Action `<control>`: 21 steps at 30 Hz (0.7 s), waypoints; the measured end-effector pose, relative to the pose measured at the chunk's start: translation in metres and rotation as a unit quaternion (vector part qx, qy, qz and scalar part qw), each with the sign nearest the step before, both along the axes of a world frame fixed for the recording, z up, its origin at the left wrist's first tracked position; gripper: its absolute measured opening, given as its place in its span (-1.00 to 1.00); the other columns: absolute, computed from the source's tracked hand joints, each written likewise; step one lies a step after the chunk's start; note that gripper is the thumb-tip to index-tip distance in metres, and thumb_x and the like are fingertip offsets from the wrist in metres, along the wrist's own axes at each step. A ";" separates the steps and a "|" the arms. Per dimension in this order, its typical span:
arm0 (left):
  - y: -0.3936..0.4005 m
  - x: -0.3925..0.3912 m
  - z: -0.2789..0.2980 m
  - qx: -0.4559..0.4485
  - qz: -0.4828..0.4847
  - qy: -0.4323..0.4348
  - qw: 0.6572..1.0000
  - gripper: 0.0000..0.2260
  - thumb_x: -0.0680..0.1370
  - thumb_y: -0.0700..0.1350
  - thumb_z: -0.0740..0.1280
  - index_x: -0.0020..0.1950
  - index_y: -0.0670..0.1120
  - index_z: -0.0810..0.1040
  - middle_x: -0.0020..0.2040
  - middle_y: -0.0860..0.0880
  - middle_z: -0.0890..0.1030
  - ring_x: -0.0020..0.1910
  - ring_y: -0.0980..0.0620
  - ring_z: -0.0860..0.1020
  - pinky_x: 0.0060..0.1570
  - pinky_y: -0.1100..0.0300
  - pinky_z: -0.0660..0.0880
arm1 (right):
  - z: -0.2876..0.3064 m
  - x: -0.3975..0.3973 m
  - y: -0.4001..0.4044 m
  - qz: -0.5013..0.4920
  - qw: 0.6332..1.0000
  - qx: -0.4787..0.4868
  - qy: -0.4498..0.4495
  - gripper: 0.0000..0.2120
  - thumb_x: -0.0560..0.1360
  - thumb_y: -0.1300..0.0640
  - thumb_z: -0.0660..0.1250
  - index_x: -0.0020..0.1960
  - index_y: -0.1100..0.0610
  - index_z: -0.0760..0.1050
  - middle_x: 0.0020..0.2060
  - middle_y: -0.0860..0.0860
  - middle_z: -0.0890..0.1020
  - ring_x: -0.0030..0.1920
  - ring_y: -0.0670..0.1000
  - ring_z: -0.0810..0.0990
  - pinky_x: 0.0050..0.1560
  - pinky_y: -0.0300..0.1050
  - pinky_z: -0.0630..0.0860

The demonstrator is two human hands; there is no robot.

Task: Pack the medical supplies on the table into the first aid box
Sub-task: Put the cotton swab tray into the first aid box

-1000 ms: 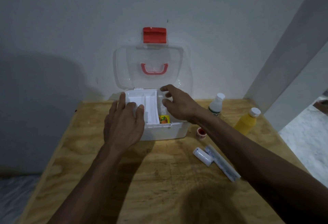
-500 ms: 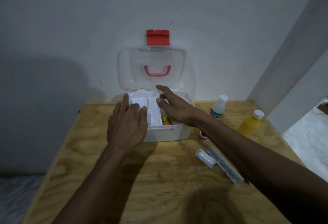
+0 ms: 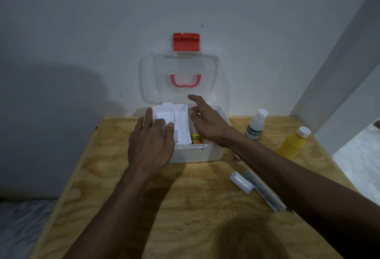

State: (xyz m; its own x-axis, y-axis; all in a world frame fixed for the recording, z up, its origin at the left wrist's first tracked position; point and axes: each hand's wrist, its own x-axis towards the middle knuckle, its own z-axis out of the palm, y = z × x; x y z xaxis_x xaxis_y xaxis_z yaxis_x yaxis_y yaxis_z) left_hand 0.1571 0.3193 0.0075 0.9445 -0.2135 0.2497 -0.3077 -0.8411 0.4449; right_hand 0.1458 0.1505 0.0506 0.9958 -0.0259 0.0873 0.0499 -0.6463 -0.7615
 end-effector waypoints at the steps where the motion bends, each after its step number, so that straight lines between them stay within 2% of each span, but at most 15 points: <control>1: 0.000 0.000 0.000 0.000 0.000 0.000 1.000 -0.41 0.56 0.24 -0.11 0.33 -0.05 0.47 0.57 -0.10 0.22 0.52 -0.17 0.23 0.38 -0.22 0.34 | 0.000 0.000 0.000 -0.007 1.000 -0.002 -0.003 -0.55 0.66 0.16 0.10 0.52 0.01 0.11 0.31 0.11 0.51 -0.02 -0.03 0.51 0.09 -0.14 0.52; 7: 0.000 0.001 -0.001 -0.002 0.002 -0.001 1.000 -0.43 0.57 0.23 -0.10 0.32 -0.05 0.47 0.57 -0.10 0.22 0.51 -0.18 0.23 0.38 -0.23 0.33 | -0.003 0.004 -0.001 -0.004 0.999 0.016 0.027 -0.56 0.67 0.14 0.08 0.52 0.00 0.10 0.30 0.17 0.51 0.06 0.05 0.49 0.11 -0.09 0.50; 11: 0.000 0.001 -0.002 -0.002 0.001 -0.002 1.000 -0.43 0.57 0.23 -0.10 0.32 -0.05 0.48 0.57 -0.11 0.22 0.52 -0.18 0.23 0.38 -0.23 0.32 | -0.005 0.005 -0.002 -0.002 0.999 0.024 0.035 -0.55 0.67 0.14 0.07 0.53 0.01 0.09 0.15 0.12 0.51 0.03 0.03 0.45 -0.06 -0.23 0.46; 16: 0.000 0.002 -0.002 -0.002 0.003 -0.001 1.000 -0.43 0.57 0.23 -0.09 0.32 -0.05 0.48 0.56 -0.10 0.22 0.51 -0.18 0.24 0.37 -0.24 0.33 | -0.006 0.008 -0.002 0.006 0.998 0.018 0.065 -0.54 0.68 0.11 0.05 0.54 -0.03 0.02 0.40 0.12 0.42 0.21 0.10 0.49 0.15 -0.13 0.45; 21: -0.001 0.001 -0.001 -0.004 0.003 0.004 1.000 -0.44 0.57 0.23 -0.08 0.31 -0.04 0.48 0.57 -0.10 0.21 0.52 -0.17 0.23 0.39 -0.24 0.31 | -0.009 0.010 -0.003 0.008 0.998 0.022 0.066 -0.53 0.68 0.09 0.05 0.54 -0.06 -0.01 0.41 0.11 0.41 0.21 0.10 0.50 0.19 -0.11 0.47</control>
